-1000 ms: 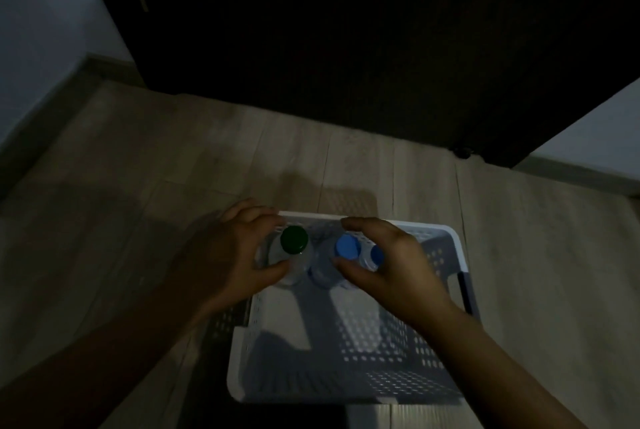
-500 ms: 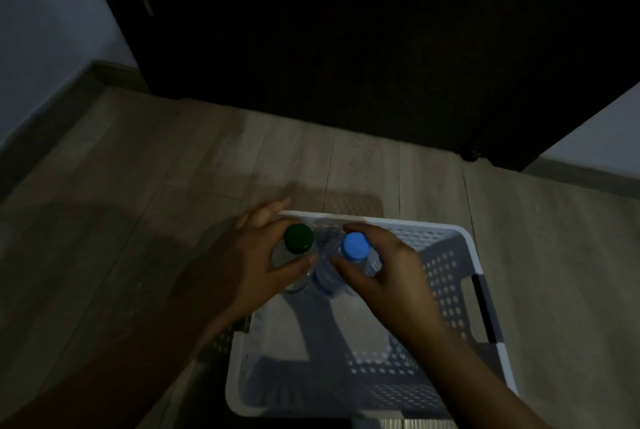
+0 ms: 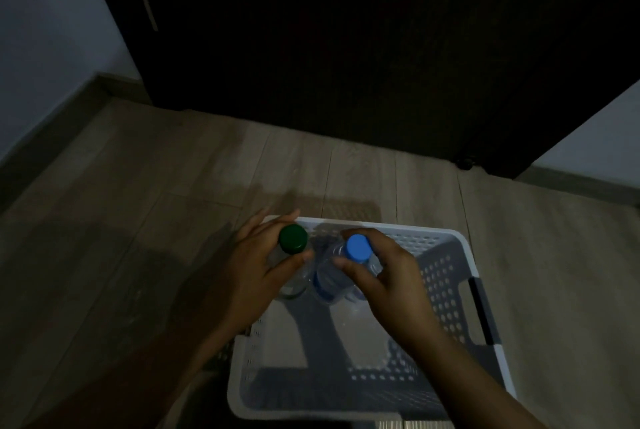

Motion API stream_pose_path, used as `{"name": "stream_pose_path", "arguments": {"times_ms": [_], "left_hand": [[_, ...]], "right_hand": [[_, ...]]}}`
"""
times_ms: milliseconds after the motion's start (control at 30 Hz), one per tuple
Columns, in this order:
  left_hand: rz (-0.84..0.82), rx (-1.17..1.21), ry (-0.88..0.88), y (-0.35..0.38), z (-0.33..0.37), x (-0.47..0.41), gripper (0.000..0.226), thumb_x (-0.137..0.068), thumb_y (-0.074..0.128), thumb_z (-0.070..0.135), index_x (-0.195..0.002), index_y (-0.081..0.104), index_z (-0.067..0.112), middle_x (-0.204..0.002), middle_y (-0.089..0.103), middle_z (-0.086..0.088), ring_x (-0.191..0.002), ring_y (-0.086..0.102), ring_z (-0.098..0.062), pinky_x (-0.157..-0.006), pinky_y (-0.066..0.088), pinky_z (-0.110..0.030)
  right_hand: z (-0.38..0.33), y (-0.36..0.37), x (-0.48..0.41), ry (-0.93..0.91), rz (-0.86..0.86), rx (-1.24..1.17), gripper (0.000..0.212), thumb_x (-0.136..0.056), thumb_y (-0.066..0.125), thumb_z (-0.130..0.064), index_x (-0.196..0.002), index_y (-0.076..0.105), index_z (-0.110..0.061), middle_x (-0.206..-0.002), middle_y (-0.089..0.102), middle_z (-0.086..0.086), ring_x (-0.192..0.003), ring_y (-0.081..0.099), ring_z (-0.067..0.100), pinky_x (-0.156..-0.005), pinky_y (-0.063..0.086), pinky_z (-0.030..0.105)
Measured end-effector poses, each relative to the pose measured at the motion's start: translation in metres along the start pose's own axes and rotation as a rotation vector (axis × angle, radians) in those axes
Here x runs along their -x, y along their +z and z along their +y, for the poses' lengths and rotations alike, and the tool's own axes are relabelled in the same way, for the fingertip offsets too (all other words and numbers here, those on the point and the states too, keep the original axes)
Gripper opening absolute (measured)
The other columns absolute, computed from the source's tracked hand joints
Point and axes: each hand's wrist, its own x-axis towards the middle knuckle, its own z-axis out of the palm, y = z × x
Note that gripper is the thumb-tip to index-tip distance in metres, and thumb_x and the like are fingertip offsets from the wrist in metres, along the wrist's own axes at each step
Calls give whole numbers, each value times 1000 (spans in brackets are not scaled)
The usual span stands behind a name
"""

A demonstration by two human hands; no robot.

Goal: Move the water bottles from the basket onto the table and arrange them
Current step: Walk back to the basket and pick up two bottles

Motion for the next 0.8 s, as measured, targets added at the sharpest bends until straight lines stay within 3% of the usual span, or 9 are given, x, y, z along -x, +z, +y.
{"name": "stream_pose_path", "arguments": {"times_ms": [100, 233, 300, 467, 600, 700, 800], "left_hand": [[53, 65, 54, -2, 3, 4, 65, -77, 49, 63, -134, 47, 32, -134, 40, 27, -132, 22, 12, -114, 23, -31], [9, 201, -2, -13, 14, 4, 54, -76, 48, 68, -127, 47, 48, -129, 51, 30, -120, 45, 12, -101, 44, -29], [-12, 319, -20, -20, 27, 3, 51, -75, 51, 68, -122, 50, 51, -122, 55, 30, -112, 52, 11, -93, 49, -28], [101, 456, 101, -41, 64, -10, 32, -80, 54, 56, -103, 62, 35, -101, 67, 14, -92, 64, -2, -73, 56, -27], [179, 443, 210, -67, 98, -32, 34, -86, 50, 48, -94, 62, 18, -89, 66, -2, -77, 63, -5, -66, 50, -12], [203, 440, 216, -88, 129, -48, 34, -84, 50, 47, -92, 63, 16, -88, 67, 1, -78, 64, -3, -65, 47, -7], [228, 464, 144, -115, 164, -63, 37, -80, 50, 54, -92, 63, 21, -87, 68, 6, -80, 66, -4, -66, 50, -14]], "right_hand": [[-3, -4, 2, 14, 6, -27, 17, -86, 67, -28, -103, 63, -31, -99, 65, -20, -95, 62, 0, -78, 45, 9], [-19, -13, 0, 14, 54, -106, 14, -87, 67, -27, -100, 65, -25, -91, 67, -12, -90, 64, 10, -75, 53, 23], [-31, -18, -5, -15, 83, -112, 16, -86, 67, -32, -100, 64, -23, -88, 66, -11, -87, 64, 12, -73, 52, 24], [-66, -38, -24, -117, 202, -183, 21, -88, 57, -35, -99, 62, -17, -93, 67, -4, -89, 65, 15, -75, 53, 22], [-101, -57, -48, -142, 312, -203, 17, -89, 53, -36, -91, 59, -20, -86, 66, 3, -81, 65, 18, -69, 54, 28], [-132, -75, -71, -158, 339, -179, 19, -89, 52, -36, -88, 57, -17, -80, 63, 6, -73, 63, 21, -63, 53, 36], [-166, -96, -96, -112, 346, -133, 26, -87, 51, -40, -87, 56, -14, -77, 62, 7, -69, 61, 19, -60, 51, 35]]}}
